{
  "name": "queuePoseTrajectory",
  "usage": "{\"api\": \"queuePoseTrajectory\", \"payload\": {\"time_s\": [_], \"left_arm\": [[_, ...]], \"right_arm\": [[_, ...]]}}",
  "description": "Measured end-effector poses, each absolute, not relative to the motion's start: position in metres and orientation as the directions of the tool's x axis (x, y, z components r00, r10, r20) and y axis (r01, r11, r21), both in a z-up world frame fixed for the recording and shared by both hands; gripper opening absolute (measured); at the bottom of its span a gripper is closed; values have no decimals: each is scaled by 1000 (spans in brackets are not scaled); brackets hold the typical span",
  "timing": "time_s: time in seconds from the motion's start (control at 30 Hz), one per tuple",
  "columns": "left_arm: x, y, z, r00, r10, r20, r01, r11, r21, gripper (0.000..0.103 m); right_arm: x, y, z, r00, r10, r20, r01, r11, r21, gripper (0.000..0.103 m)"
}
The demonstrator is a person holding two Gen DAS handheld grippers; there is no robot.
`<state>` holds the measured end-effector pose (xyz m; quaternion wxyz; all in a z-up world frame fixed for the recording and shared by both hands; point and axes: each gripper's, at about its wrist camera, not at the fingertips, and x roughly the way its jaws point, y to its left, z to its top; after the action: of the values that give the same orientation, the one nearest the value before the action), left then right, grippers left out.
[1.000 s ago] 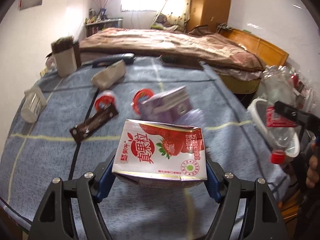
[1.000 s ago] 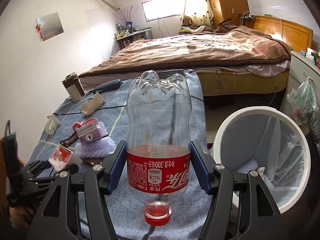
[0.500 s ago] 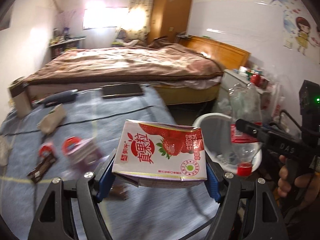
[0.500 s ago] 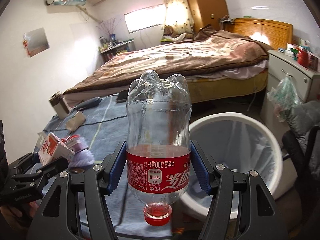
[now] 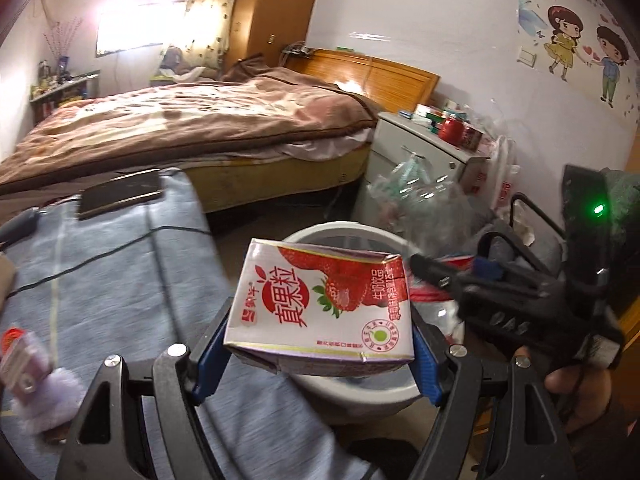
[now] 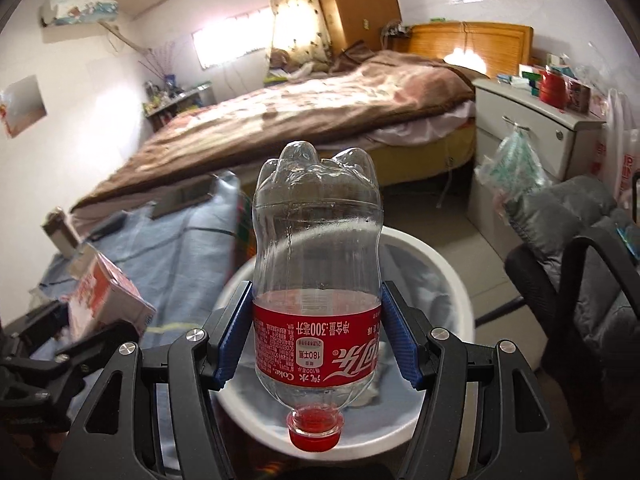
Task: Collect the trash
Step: 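Carry the bottle and juice carton over the wastebasket and release both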
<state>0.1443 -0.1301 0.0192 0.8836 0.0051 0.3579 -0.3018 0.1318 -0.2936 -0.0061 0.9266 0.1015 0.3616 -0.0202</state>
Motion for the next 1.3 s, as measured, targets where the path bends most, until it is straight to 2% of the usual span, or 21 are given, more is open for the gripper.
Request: {"api": "queuePoseTrajectory", "payload": {"time_s": [0.5,1.0,1.3], "left_arm": [[153,-171,-8,517,-501,-694,529,824,-200,79],[149,-165,-2,514,-531,-674,552,806,-213,85],[140,-149,8,533,-536,-655,540,811,-224,85]], "right_arm": [[144,-334,-29,664,23,-747,164,971,176,66],[133,-334,-11,709,18,-705,169,966,195,68],[124,-330,0,735,4,-679,185,961,205,68]]}}
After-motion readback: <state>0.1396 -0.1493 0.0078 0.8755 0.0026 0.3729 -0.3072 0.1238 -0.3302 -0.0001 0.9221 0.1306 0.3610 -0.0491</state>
